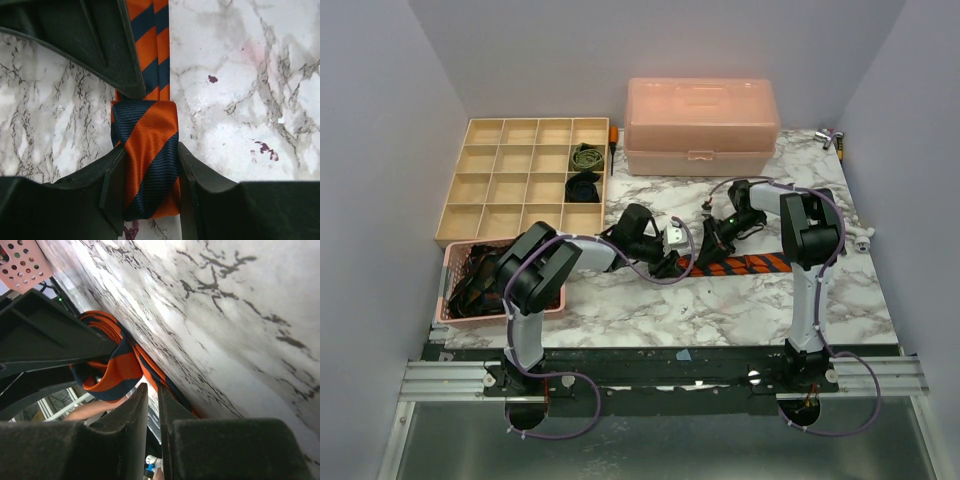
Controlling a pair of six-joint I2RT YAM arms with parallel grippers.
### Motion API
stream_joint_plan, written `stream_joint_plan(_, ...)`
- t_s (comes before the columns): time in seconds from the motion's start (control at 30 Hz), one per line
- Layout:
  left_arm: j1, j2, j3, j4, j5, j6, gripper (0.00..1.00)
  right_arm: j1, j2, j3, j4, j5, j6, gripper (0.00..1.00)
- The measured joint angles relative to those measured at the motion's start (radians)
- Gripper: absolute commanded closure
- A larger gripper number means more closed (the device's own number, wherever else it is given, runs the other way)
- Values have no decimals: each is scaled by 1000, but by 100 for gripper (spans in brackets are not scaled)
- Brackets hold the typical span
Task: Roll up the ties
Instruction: Roll the tie at the center of the board.
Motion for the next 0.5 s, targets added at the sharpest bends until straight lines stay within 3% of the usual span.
stream_joint_plan(0.33,-20,44,86,-135,-65,105,69,1,-22,33,-44,17,-39,56)
stream_joint_plan(0.5,-27,46,99,-164,-75,132,69,-1,-73,32,-42,20,-74,48)
